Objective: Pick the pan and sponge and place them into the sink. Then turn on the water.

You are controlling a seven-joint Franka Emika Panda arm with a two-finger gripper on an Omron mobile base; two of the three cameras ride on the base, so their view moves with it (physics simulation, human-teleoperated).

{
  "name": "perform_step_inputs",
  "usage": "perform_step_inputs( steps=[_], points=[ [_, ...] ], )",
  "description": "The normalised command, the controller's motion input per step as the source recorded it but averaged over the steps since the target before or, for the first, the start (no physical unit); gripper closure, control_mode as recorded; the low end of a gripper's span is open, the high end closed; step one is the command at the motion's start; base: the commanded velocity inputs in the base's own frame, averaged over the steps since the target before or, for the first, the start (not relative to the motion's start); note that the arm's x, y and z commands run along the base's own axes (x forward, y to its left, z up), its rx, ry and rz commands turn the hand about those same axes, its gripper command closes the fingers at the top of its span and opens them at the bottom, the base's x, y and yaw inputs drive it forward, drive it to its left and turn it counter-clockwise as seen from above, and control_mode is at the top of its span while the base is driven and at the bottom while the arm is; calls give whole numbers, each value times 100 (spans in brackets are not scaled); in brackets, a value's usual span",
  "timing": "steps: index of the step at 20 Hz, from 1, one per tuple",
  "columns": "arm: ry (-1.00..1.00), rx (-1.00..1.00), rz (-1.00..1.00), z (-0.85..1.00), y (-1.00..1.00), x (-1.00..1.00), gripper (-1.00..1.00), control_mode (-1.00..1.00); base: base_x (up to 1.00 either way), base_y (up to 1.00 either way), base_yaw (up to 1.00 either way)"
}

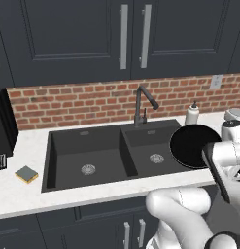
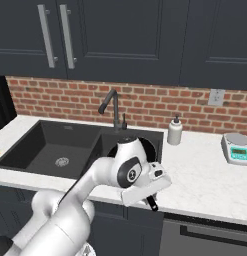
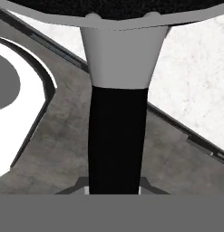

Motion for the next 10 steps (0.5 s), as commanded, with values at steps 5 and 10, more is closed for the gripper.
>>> perform_step_inputs(
  steps=[5, 10],
  points=[
    [7, -13, 8, 10, 41, 7, 100, -100, 0, 0, 0],
    [2, 3, 6, 26, 8, 28, 100, -100, 0, 0, 0]
  ],
)
